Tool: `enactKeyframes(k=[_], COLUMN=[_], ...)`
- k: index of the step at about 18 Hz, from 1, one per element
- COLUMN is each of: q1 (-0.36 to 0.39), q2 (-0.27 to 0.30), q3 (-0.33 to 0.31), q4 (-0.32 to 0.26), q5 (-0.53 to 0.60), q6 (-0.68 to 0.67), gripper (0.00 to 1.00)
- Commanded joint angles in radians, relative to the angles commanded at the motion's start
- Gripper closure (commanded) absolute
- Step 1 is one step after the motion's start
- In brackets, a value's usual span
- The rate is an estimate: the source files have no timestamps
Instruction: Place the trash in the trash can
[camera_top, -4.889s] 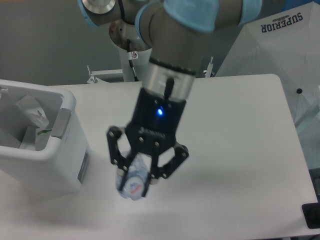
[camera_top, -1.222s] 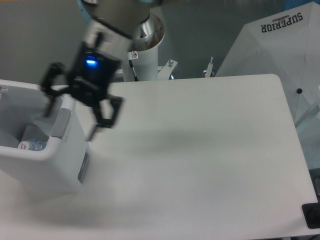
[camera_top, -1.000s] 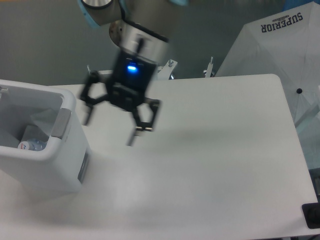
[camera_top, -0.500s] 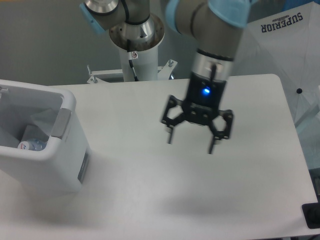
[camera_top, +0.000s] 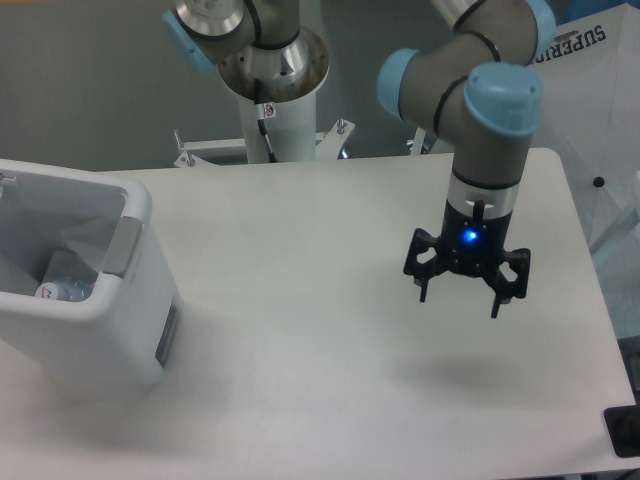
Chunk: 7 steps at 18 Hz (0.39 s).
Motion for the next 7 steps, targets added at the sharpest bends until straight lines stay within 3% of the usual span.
enactKeyframes(k=[2,7], q1=[0.000,0.000], q2=[0.000,0.000], q3=[-0.006,-0.006], q4=[-0.018,-0.034], q5=[0.052,0.063], q6=[0.054,0.071], gripper=[0.00,0.00])
